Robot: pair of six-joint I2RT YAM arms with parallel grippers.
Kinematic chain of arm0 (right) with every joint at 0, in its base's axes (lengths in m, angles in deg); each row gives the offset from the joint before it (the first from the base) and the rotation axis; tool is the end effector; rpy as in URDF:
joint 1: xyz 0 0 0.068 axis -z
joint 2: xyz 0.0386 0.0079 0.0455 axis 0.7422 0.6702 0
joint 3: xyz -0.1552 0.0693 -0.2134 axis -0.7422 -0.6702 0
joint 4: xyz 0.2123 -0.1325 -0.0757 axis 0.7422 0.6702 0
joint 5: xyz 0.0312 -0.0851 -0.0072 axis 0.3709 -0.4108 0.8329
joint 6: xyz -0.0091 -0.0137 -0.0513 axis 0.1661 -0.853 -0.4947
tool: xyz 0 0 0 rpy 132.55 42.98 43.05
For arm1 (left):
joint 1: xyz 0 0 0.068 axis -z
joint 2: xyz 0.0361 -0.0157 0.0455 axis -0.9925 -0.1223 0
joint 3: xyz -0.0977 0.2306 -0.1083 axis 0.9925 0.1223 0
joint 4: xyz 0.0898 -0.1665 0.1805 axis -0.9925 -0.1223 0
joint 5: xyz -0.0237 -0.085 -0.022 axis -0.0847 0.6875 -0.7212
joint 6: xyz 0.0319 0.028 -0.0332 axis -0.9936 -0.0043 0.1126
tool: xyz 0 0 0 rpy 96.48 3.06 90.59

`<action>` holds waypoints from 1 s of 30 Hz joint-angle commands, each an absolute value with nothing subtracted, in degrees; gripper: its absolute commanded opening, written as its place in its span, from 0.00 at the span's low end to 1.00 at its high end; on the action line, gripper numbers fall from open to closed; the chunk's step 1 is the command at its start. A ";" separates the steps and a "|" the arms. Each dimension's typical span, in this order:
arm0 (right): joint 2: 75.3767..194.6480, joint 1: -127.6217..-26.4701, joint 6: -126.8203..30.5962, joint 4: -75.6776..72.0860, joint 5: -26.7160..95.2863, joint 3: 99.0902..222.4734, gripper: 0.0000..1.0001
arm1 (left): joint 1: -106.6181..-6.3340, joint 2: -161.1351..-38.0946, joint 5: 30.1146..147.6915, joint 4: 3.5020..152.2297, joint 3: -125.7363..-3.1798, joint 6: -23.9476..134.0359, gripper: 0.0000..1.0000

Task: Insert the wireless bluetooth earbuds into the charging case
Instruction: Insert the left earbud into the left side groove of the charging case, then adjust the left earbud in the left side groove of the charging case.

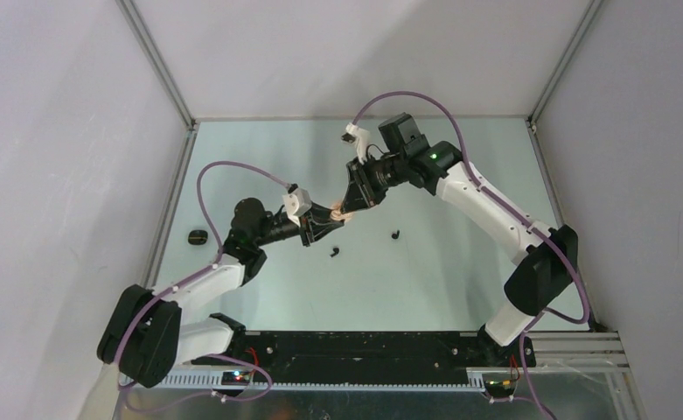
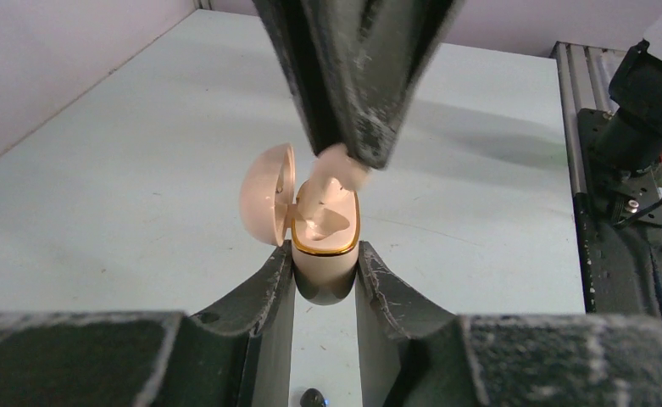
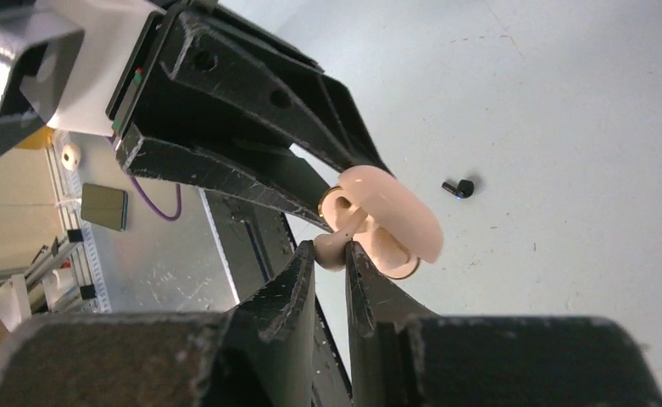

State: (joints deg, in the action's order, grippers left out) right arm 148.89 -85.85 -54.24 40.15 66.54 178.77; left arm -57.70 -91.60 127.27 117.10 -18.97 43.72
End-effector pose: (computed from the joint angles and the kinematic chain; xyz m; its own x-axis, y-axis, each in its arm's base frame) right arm 0.2716 0.2407 0.3606 -0.5566 -0.4221 -0.7155 -0.8297 0.3260 0.4531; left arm 0.2076 -0.1266 0.2441 0.0056 -0.0061 -1.0000 0.9505 0.3106 0.0034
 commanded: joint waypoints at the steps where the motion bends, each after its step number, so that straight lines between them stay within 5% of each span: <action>1: 146.32 -84.20 -49.58 36.77 67.43 178.80 0.09 | -57.49 -89.51 127.75 117.28 -20.95 39.96 0.00; 30: 146.93 -85.87 -47.39 34.87 70.12 175.63 0.06 | -57.49 -89.02 130.86 116.41 -21.16 38.84 0.00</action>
State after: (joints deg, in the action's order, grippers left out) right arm 148.08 -85.59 -48.64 36.61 69.08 175.47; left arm -57.70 -90.62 129.15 114.48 -18.99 40.37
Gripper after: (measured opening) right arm 0.185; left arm 0.309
